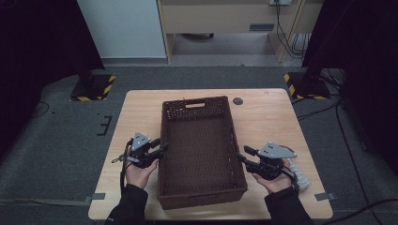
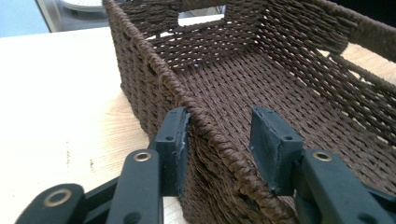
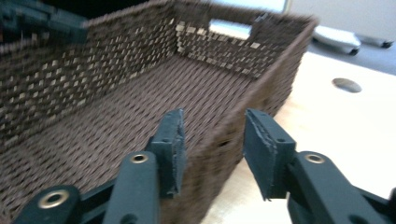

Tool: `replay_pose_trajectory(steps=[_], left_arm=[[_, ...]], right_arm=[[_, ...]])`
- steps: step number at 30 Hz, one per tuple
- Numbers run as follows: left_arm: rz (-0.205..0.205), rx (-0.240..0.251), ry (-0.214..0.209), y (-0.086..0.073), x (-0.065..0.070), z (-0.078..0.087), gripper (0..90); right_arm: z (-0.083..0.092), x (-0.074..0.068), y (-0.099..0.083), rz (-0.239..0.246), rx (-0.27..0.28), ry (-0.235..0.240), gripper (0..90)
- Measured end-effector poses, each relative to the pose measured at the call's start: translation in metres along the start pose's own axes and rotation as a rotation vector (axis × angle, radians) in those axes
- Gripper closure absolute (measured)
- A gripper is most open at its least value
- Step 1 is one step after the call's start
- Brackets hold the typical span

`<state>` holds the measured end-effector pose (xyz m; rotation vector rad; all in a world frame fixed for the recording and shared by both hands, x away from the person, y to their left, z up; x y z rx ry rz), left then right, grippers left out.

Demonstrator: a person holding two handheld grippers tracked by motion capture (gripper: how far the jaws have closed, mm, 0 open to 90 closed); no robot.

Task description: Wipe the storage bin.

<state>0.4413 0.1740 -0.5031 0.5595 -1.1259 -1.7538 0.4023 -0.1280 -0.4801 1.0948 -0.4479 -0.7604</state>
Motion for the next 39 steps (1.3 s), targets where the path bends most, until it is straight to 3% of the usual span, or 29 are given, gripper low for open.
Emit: replay_pose_trajectory(steps=[6, 7, 9, 10, 14, 17, 20, 23, 29, 33, 39], left_arm=[[0.005, 0.004, 0.013, 0.0, -0.004, 0.002, 60.2], [0.004, 0.005, 0.012, 0.0, -0.003, 0.002, 60.4], [0.008, 0.007, 0.008, 0.0, -0.003, 0.002, 60.4], [0.014, 0.006, 0.003, 0.0, -0.004, 0.002, 60.3], [0.015, 0.008, 0.0, -0.001, -0.004, 0.002, 60.3], [0.011, 0.01, 0.0, 0.0, -0.004, 0.003, 60.4], [0.01, 0.011, 0.001, 0.0, -0.004, 0.004, 61.1], [0.009, 0.011, -0.001, 0.0, -0.003, 0.005, 61.9], [0.024, 0.019, -0.009, 0.0, -0.003, 0.005, 61.7], [0.02, 0.016, -0.005, 0.0, -0.003, 0.004, 61.1], [0.017, 0.004, 0.003, -0.002, -0.003, 0.002, 59.2]], right_arm=[[0.016, 0.021, 0.004, -0.036, 0.037, -0.056, 51.6], [0.02, 0.03, 0.0, -0.022, 0.023, -0.089, 49.5], [0.022, 0.034, -0.001, -0.02, 0.017, -0.103, 48.7], [0.027, 0.044, -0.005, -0.028, 0.009, -0.134, 46.9], [0.036, 0.056, -0.008, -0.054, 0.011, -0.166, 43.6], [0.048, 0.074, -0.015, -0.073, 0.008, -0.228, 40.7], [0.054, 0.082, -0.021, -0.08, -0.003, -0.256, 39.3], [0.06, 0.095, -0.038, -0.088, -0.052, -0.305, 36.9], [0.063, 0.107, -0.059, -0.101, -0.11, -0.35, 34.6], [0.061, 0.118, -0.08, -0.128, -0.165, -0.367, 34.9], [0.056, 0.126, -0.102, -0.126, -0.244, -0.378, 39.7]])
Point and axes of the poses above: each handheld gripper's, and its own axes: z roughly backward along the jaws, y roughly out of its top, x roughly to its right, the point moved 10 cm from there along -z, roughly forward along the jaws, and after that the axes turned 1 degree about y, right-handed, at the moved point
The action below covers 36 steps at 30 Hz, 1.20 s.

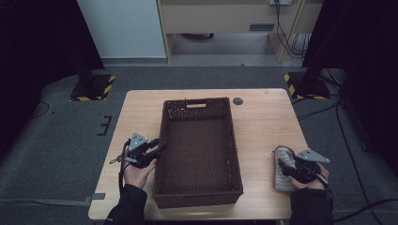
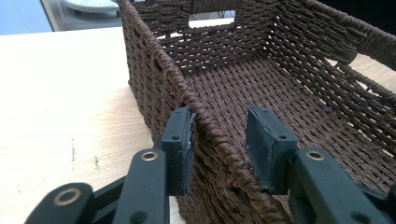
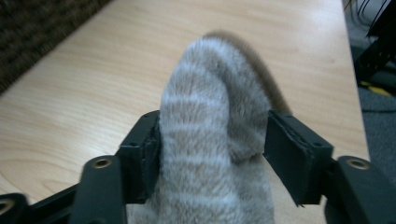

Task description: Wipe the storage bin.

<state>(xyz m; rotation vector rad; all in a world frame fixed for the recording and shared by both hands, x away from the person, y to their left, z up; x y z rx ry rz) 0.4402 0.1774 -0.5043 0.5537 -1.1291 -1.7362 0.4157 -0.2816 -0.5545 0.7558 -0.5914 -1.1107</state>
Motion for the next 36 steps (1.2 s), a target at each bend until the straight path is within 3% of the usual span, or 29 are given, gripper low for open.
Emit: replay_pose_trajectory(steps=[2, 3, 6, 10, 12, 13, 14, 15, 16, 17, 22, 30, 31, 36], left_arm=[[-0.007, -0.03, -0.003, -0.006, 0.001, -0.004, 58.2], [0.003, -0.02, -0.005, -0.005, 0.002, -0.004, 58.2], [0.002, -0.024, -0.003, -0.005, 0.001, -0.004, 58.9], [0.009, -0.022, -0.001, -0.005, 0.001, -0.004, 61.1], [0.011, -0.019, -0.001, -0.005, 0.001, -0.004, 61.4], [0.013, -0.02, -0.001, -0.005, 0.001, -0.004, 61.8], [0.014, -0.02, -0.001, -0.005, 0.001, -0.004, 61.8], [0.014, -0.021, -0.001, -0.005, 0.001, -0.004, 62.0], [0.013, -0.021, 0.0, -0.005, 0.001, -0.004, 62.0], [0.009, -0.023, 0.002, -0.005, 0.001, -0.004, 62.2], [0.01, -0.021, 0.004, -0.004, 0.001, -0.005, 62.2], [0.024, -0.021, -0.008, -0.004, 0.0, -0.006, 61.6], [0.024, -0.021, -0.008, -0.004, 0.0, -0.006, 61.8], [0.016, -0.015, -0.006, -0.003, 0.0, -0.007, 62.4]], right_arm=[[-0.005, 0.001, -0.006, -0.029, -0.02, 0.015, 46.7], [-0.005, 0.001, -0.006, -0.029, -0.02, 0.015, 46.7], [-0.007, -0.003, -0.007, -0.04, -0.042, 0.065, 65.0], [-0.005, -0.005, -0.002, -0.044, -0.055, 0.067, 70.4], [-0.003, -0.006, 0.001, -0.045, -0.046, 0.077, 70.5], [0.001, -0.009, 0.012, -0.045, -0.001, 0.095, 70.6], [0.001, -0.009, 0.012, -0.045, -0.001, 0.095, 70.6], [0.005, -0.011, 0.023, -0.049, 0.043, 0.114, 70.6], [0.005, -0.011, 0.023, -0.049, 0.043, 0.114, 70.6], [0.007, -0.014, 0.034, -0.048, 0.079, 0.132, 70.5], [0.007, -0.018, 0.054, -0.041, 0.134, 0.146, 70.3], [-0.003, -0.033, 0.099, -0.02, 0.211, 0.189, 70.4], [-0.008, -0.038, 0.112, -0.023, 0.234, 0.199, 70.4], [-0.022, -0.045, 0.133, -0.01, 0.255, 0.201, 70.4]])
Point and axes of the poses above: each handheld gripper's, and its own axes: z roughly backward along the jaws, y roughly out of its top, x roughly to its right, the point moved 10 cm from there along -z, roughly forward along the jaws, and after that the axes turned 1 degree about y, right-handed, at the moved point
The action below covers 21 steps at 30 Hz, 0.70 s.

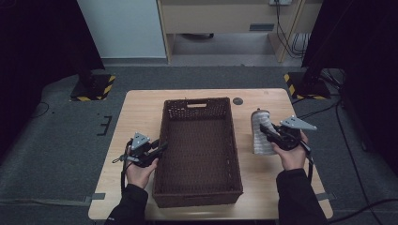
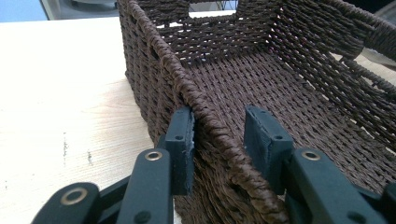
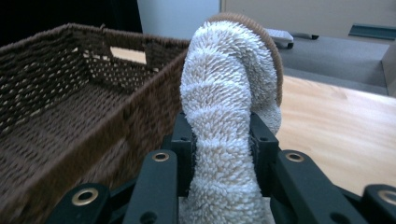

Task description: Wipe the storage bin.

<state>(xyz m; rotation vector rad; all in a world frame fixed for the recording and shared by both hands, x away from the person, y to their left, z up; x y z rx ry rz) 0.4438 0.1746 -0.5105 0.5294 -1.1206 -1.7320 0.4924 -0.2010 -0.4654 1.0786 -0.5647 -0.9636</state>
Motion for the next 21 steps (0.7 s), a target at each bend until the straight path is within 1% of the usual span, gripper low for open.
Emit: replay_pose_trajectory(steps=[3, 5, 7, 8, 11, 15, 16, 21], left_arm=[[-0.001, 0.004, 0.0, 0.0, 0.0, 0.0, 62.4], [0.001, 0.006, -0.002, 0.0, 0.0, -0.001, 62.5], [0.001, 0.007, -0.003, 0.001, 0.0, -0.001, 62.4], [0.0, 0.007, -0.003, 0.0, 0.0, -0.001, 62.4], [0.0, 0.007, -0.004, 0.0, 0.0, -0.001, 62.4], [0.003, 0.006, -0.008, 0.0, 0.0, -0.001, 62.3], [0.003, 0.006, -0.008, 0.001, 0.0, -0.001, 62.2], [-0.003, 0.006, -0.01, 0.001, 0.0, -0.001, 62.0]], right_arm=[[-0.018, 0.0, 0.007, 0.009, 0.009, -0.001, 70.4], [-0.028, 0.0, 0.009, 0.002, 0.008, 0.001, 70.5], [-0.036, -0.002, 0.01, 0.001, 0.002, 0.005, 70.5], [-0.041, -0.002, 0.011, 0.01, -0.003, 0.007, 70.5], [-0.053, -0.004, 0.016, 0.006, -0.001, 0.009, 70.5], [-0.059, -0.006, 0.022, 0.011, 0.014, 0.016, 70.6], [-0.061, -0.007, 0.024, 0.003, 0.019, 0.021, 70.6], [-0.078, -0.011, 0.029, 0.017, 0.017, 0.033, 70.6]])
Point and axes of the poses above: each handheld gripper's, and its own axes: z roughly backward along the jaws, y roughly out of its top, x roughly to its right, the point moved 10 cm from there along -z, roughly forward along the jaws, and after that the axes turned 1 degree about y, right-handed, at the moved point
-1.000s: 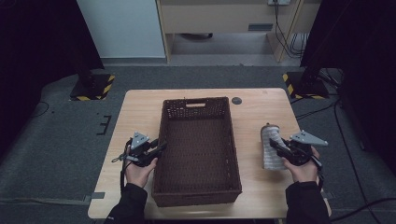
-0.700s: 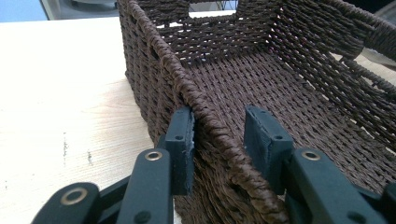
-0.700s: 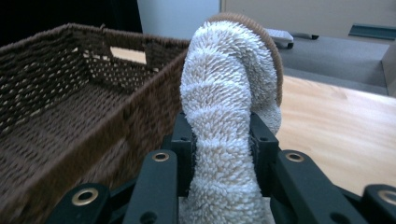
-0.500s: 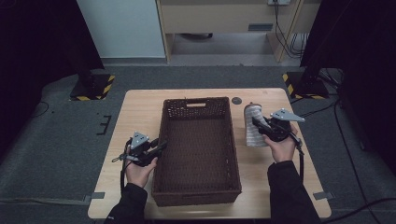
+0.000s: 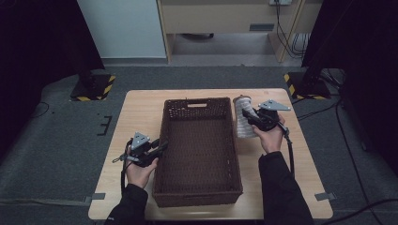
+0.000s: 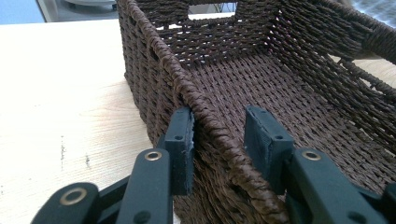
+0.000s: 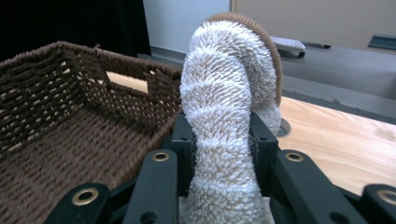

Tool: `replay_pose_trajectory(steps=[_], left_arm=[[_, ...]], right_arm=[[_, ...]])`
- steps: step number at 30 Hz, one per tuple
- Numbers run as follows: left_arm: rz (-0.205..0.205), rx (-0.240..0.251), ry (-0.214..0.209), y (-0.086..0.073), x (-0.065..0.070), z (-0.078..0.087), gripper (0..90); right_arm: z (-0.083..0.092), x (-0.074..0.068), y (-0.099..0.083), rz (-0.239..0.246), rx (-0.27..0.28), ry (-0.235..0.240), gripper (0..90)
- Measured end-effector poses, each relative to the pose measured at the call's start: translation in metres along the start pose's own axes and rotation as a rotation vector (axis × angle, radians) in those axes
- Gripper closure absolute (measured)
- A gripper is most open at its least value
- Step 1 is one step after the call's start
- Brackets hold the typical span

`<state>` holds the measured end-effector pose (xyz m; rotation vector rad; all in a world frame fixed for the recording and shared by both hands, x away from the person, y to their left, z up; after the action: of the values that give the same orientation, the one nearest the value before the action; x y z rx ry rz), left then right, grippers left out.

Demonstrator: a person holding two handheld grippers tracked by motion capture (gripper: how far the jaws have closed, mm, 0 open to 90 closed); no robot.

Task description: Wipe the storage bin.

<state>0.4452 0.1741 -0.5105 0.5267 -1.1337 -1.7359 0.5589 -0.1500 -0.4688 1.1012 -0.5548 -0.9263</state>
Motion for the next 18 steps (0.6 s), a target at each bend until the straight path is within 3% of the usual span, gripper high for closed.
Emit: replay_pose_trajectory(steps=[8, 15, 18], left_arm=[[-0.002, 0.0, -0.001, 0.0, 0.0, 0.0, 62.0], [-0.002, -0.001, -0.004, 0.0, 0.0, 0.0, 61.8], [-0.003, -0.002, -0.004, 0.0, 0.0, 0.0, 61.7]], right_arm=[[-0.033, -0.006, -0.018, 0.012, -0.062, 0.028, 71.2], [-0.062, -0.01, -0.068, -0.006, -0.181, 0.058, 71.9], [-0.066, -0.008, -0.081, -0.047, -0.206, 0.068, 72.0]])
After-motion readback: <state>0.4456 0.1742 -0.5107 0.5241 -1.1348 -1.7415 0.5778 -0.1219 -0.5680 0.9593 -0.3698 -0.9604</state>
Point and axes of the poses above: each handheld gripper's, and its own axes: z roughly backward along the jaws, y roughly out of its top, x roughly to its right, the point moved 10 cm from there along -z, roughly forward along the jaws, and after that the axes turned 1 degree about y, right-handed, at the moved point
